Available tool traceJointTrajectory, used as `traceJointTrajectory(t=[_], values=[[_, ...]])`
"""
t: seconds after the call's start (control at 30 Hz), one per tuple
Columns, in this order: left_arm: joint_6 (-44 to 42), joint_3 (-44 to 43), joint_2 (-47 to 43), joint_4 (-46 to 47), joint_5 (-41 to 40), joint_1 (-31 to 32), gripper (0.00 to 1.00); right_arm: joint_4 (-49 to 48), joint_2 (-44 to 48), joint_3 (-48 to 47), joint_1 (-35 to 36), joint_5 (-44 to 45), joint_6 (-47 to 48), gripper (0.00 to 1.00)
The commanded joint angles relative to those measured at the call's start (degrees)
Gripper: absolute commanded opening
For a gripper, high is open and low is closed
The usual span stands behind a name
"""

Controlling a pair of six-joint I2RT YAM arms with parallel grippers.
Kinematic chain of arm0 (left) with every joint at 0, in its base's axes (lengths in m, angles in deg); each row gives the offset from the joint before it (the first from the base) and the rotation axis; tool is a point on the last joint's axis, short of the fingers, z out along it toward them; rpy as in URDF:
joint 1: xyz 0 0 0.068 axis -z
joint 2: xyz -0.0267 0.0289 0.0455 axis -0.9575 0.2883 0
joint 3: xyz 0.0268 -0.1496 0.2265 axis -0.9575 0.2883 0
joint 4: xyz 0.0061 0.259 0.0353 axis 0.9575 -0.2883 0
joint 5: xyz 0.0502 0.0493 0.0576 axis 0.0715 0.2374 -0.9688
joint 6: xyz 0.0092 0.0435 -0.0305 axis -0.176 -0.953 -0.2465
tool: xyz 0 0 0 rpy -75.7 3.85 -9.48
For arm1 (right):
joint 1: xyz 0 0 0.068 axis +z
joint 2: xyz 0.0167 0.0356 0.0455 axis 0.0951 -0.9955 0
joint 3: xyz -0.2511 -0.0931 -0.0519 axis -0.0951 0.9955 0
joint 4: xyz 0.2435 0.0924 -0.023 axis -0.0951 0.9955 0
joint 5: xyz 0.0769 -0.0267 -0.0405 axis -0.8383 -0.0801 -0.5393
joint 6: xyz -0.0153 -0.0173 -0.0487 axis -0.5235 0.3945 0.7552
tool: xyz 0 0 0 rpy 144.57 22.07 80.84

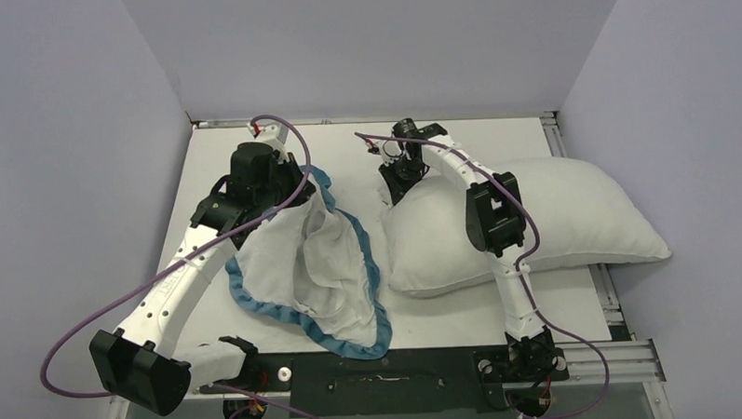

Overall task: Put the pillow into the pillowcase
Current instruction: Pick up the pillow at the center of the board.

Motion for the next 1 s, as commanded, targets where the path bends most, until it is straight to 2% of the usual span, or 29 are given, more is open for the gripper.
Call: traceJointTrajectory(t=[0.0, 0.13, 0.27, 0.4, 0.6, 0.7, 0.97], values=[[-1.59, -3.24, -1.41, 0.14, -1.29, -0.03, 0.0, 0.24, 4.19, -0.42, -1.09, -3.55, -0.15, 0.05], [-1.79, -4.38, -1.05, 0.43, -1.74, -0.12, 0.0, -4.55, 10.97, 1.19, -3.72, -8.28, -3.4, 0.05], [-1.32, -5.8, -0.55, 1.09, -1.74, -0.21, 0.0, -12.24, 21.75, 5.89, -4.88, -6.67, -9.64, 0.05], [-0.68, -7.49, -0.19, 2.11, -2.22, -0.39, 0.0, -22.59, 33.25, 12.38, -3.51, 1.56, -16.91, 0.05], [0.69, -10.29, -0.31, 4.83, -5.73, -0.47, 0.0, -34.74, 46.44, 20.0, 3.87, 18.65, -19.85, 0.05], [0.94, -11.45, -0.3, 7.26, -7.05, -0.47, 0.0, -40.71, 50.5, 23.41, 6.67, 23.82, -21.49, 0.05], [0.06, -15.1, 1.4, 10.17, -11.08, -0.48, 0.0, -42.24, 53.28, 22.96, 9.05, 22.11, -26.08, 0.05]])
